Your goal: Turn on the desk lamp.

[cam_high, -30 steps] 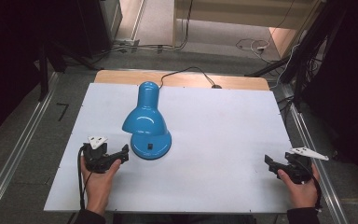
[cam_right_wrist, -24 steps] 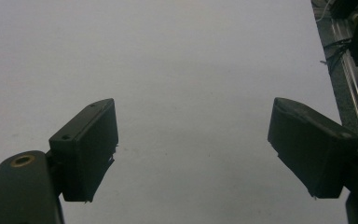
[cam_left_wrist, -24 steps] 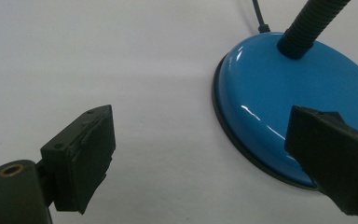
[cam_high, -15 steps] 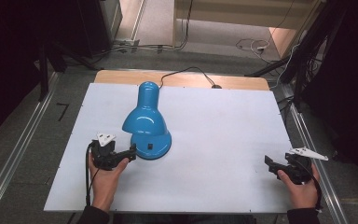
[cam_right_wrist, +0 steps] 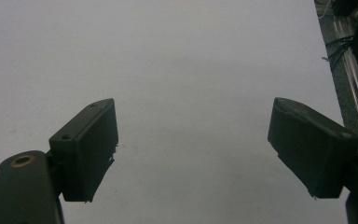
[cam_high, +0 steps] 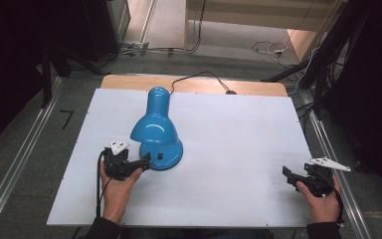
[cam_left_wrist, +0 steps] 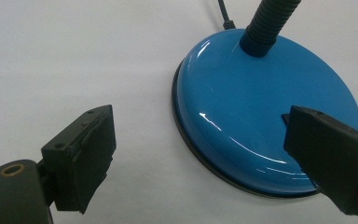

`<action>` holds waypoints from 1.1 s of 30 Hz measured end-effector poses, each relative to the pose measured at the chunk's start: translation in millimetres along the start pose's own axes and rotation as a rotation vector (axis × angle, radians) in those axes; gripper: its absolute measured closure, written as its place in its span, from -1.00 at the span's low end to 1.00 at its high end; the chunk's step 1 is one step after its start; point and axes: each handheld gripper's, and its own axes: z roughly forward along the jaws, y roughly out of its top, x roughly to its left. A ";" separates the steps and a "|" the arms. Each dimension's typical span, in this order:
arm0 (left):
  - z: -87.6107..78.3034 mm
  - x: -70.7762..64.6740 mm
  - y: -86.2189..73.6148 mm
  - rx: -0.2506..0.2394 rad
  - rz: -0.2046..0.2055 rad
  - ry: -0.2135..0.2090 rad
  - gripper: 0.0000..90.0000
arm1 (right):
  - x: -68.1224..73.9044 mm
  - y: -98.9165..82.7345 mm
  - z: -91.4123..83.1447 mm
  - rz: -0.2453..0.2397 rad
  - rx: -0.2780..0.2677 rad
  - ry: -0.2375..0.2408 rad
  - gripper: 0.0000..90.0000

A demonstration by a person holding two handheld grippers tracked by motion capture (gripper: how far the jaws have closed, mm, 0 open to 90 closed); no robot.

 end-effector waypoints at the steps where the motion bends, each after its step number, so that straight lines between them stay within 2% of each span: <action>1: 0.4 -0.7 0.0 -0.001 -0.001 -0.002 -0.75 | 0.0 -0.1 -0.1 0.002 0.002 0.000 -0.67; 6: 2.3 -3.1 0.7 -0.010 -0.010 -0.014 -0.69 | -0.7 -0.1 1.0 -0.001 0.006 -0.001 -0.67; 17: 9.3 -7.7 2.4 -0.005 -0.001 -0.025 -0.49 | -2.3 -0.5 1.1 0.007 0.008 0.005 -0.67; 19: 10.1 -8.0 2.8 0.003 0.007 -0.043 -0.37 | -2.7 -0.6 1.2 0.013 0.012 0.006 -0.67; 26: 12.3 -10.6 3.1 -0.003 0.001 -0.048 -0.25 | -3.4 -0.7 0.5 0.012 0.008 0.008 -0.67; 33: 12.4 -12.7 4.6 -0.015 0.006 -0.071 0.03 | -3.3 -0.7 1.0 0.014 0.008 0.007 -0.67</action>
